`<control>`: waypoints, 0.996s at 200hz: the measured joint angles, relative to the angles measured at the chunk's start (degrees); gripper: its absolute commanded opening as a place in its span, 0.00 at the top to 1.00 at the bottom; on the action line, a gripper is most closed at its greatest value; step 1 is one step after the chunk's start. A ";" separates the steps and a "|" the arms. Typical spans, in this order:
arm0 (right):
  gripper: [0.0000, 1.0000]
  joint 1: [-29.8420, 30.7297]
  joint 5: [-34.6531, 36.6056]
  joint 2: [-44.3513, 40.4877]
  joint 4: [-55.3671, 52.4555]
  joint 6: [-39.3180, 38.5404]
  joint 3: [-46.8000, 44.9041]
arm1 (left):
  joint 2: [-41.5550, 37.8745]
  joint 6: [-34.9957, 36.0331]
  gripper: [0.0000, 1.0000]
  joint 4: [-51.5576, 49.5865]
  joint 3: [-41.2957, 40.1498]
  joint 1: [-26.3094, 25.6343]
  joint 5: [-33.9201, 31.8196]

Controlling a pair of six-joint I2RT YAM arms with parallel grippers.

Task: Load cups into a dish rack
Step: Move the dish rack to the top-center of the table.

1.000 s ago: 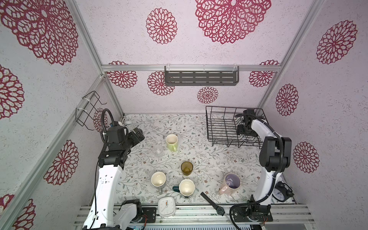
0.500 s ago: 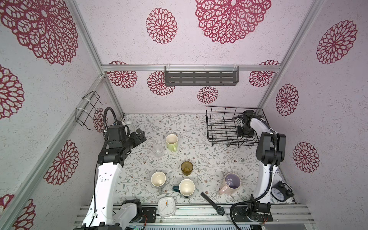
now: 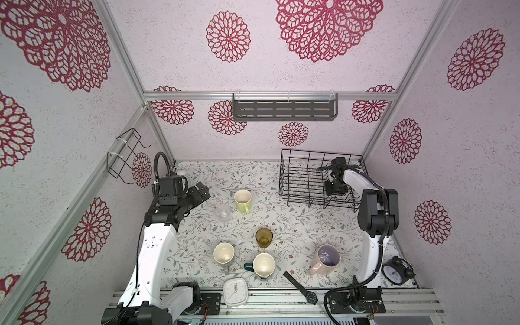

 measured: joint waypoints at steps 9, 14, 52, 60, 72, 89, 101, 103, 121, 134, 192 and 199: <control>0.60 1.62 0.07 -0.37 0.02 0.44 -0.50 | 0.04 -0.11 0.03 0.04 -0.28 -0.09 0.00; 0.59 2.51 0.09 -0.57 -0.02 0.63 -0.74 | 0.07 -0.24 0.03 0.07 -0.42 -0.09 -0.02; 0.59 8.92 0.04 -1.29 -0.02 2.21 -1.62 | 0.13 -1.14 0.03 0.48 -0.70 -0.35 -0.04; 0.59 9.84 0.04 -1.66 0.35 2.73 -2.19 | 0.35 -1.29 0.03 0.48 -0.72 -0.44 -0.02; 0.59 10.80 -0.15 -2.23 0.55 3.72 -3.10 | 0.87 -1.44 0.03 0.50 -0.72 -0.52 0.02; 0.59 11.72 -1.05 -3.37 1.09 4.92 -4.74 | 1.90 -1.60 0.03 0.52 -0.72 -0.85 0.02; 0.59 11.85 -1.86 -4.13 1.42 5.95 -5.79 | 2.62 -1.60 0.03 0.55 -0.72 -1.31 0.04; 0.59 11.85 -1.92 -4.28 1.51 6.14 -5.99 | 2.75 -1.62 0.03 0.52 -0.72 -1.38 0.04; 0.59 12.07 -2.84 -4.96 1.92 7.23 -7.04 | 3.67 -1.77 0.03 0.52 -0.72 -1.97 0.11; 0.56 12.33 -2.93 -5.09 2.10 8.13 -7.32 | 4.24 -1.81 0.02 0.55 -0.72 -2.27 0.09; 0.52 14.21 -4.02 -7.02 4.48 12.28 -9.97 | 8.61 -1.73 0.01 0.52 -0.31 -3.91 1.49; 0.51 14.47 -4.48 -7.48 4.87 12.83 -10.51 | 9.22 -1.70 0.02 0.48 -0.26 -4.33 1.51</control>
